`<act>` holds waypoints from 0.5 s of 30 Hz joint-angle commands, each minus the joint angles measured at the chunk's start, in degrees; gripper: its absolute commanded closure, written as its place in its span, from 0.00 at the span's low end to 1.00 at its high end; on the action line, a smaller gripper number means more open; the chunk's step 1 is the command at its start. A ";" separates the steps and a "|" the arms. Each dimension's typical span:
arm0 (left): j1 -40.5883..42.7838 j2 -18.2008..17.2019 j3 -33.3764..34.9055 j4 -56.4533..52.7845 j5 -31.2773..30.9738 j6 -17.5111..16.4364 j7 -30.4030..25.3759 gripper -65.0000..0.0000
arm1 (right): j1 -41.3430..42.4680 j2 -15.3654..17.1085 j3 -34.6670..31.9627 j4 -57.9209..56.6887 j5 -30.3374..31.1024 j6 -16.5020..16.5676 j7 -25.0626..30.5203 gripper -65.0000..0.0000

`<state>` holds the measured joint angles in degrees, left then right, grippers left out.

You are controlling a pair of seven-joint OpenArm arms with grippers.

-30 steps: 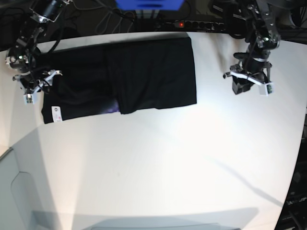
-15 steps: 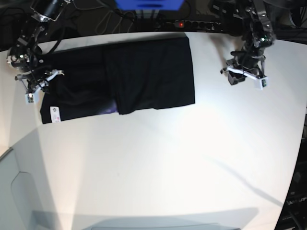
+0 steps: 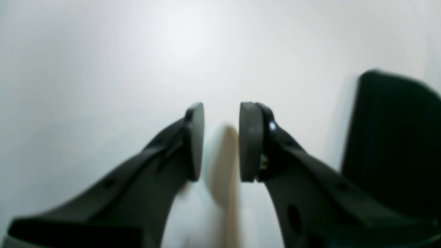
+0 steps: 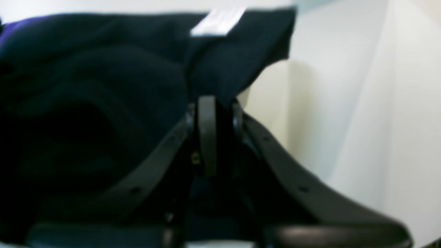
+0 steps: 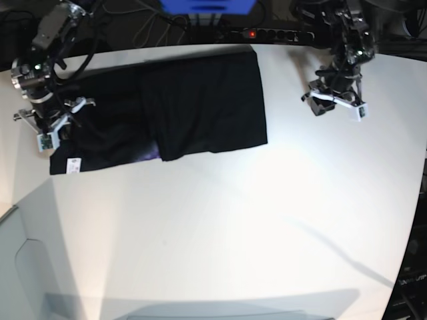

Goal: Fold the T-shirt properly
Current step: 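Lift the strip end with the right gripper and fold it over the stack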

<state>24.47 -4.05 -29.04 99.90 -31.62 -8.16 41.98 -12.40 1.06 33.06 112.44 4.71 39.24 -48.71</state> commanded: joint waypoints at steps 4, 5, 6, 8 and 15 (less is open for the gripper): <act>-0.25 -0.30 1.74 0.98 -0.69 -0.32 -0.35 0.74 | -1.53 -0.40 -2.95 3.56 0.43 0.76 1.37 1.00; -0.25 -0.47 2.88 0.98 -0.69 -0.32 -0.35 0.74 | -2.06 -0.66 -4.00 3.64 0.43 0.76 1.46 1.00; -0.25 -0.47 3.94 0.98 -0.69 -0.32 -0.61 0.74 | -2.59 -0.66 -4.88 3.64 0.43 0.76 1.54 1.00; -0.60 -0.56 5.96 0.89 -0.43 -0.32 -0.61 0.74 | -3.64 -0.66 -7.34 3.64 0.43 0.76 1.54 1.00; -3.85 -0.30 10.80 -3.50 -0.60 -0.23 -0.53 0.74 | -6.10 -1.72 -16.58 4.08 0.52 0.76 4.62 1.00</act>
<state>20.64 -4.08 -18.15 95.94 -32.53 -8.49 40.69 -18.52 -0.71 16.29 115.31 4.08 39.24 -45.19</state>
